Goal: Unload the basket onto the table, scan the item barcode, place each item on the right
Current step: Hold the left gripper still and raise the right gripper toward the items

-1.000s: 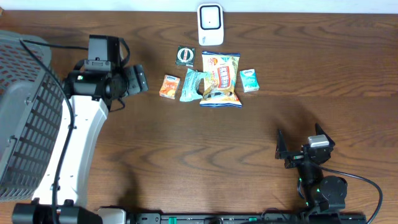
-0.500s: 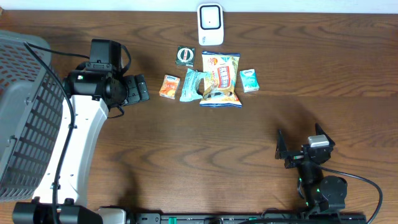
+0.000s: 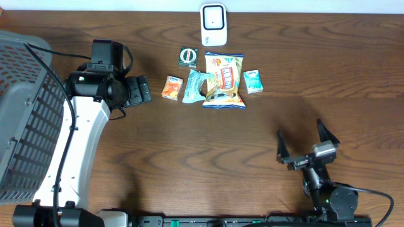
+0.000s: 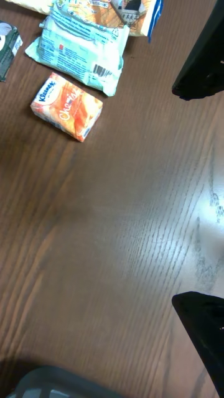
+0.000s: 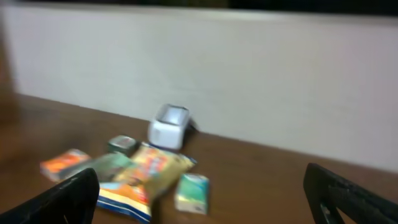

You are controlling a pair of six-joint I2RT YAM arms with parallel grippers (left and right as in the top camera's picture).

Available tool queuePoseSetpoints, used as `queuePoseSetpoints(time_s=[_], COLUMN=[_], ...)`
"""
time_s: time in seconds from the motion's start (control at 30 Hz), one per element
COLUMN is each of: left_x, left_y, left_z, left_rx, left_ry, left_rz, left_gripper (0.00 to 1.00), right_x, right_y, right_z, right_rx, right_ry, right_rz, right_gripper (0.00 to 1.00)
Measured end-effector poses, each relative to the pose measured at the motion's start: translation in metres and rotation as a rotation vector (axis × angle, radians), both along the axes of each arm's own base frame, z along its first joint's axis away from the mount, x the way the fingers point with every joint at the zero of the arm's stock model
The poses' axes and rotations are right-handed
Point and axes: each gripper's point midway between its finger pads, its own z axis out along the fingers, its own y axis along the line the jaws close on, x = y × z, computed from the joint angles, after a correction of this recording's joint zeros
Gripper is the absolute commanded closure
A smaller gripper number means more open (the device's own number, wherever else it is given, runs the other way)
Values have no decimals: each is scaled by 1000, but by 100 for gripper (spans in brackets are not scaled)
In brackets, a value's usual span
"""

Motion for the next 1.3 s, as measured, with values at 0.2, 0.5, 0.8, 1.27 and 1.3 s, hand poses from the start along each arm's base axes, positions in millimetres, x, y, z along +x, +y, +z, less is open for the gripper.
queuePoseSetpoints(time_s=[0.2, 0.5, 0.8, 1.27, 1.3], left_x=[0, 0, 0, 0, 0], left_y=[0, 0, 0, 0, 0], left_z=[0, 0, 0, 0, 0], left_rx=[0, 0, 0, 0, 0], left_ry=[1, 0, 0, 1, 1], left_rz=[0, 0, 0, 0, 0], left_gripper=[2, 2, 2, 2, 2], right_x=[-31, -114, -135, 15, 34], right_y=[36, 42, 21, 64, 67], right_z=[45, 139, 206, 217, 203], right_rx=[-41, -1, 88, -164, -171], right_ry=[-222, -723, -827, -204, -120], right_rz=[231, 355, 253, 388, 405], right_gripper=[1, 1, 1, 1, 1])
